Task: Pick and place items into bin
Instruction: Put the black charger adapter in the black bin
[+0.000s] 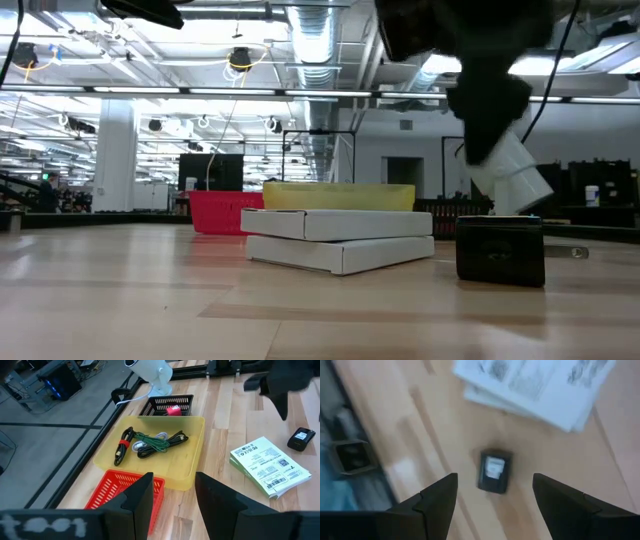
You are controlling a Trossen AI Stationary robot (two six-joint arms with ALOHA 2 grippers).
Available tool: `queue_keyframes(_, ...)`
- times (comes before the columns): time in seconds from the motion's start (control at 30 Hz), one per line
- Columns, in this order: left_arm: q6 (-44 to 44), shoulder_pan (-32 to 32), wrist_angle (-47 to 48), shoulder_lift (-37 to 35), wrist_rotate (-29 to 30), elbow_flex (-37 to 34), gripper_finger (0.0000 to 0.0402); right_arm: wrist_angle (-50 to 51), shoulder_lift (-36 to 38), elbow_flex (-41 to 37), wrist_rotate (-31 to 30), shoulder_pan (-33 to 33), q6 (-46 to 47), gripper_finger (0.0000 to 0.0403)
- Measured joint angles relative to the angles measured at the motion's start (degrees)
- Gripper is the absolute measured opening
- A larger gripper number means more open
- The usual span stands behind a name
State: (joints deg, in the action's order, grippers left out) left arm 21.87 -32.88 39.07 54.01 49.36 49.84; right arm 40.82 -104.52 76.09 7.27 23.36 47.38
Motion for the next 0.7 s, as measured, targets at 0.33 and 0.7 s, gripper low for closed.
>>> queue_keyframes(0.33, -0.02, 0.00, -0.30, -0.05, -0.65, 0.02, 0.0137, 2.38, -5.26, 3.13, 3.43, 0.52, -1.95, 0.0256)
queue_keyframes(0.7, 0.38, -0.04, -1.66, 0.00, -3.04, 0.07, 0.0137, 5.54, -6.59, 5.59, 3.30, 0.13, -4.32, 0.0256)
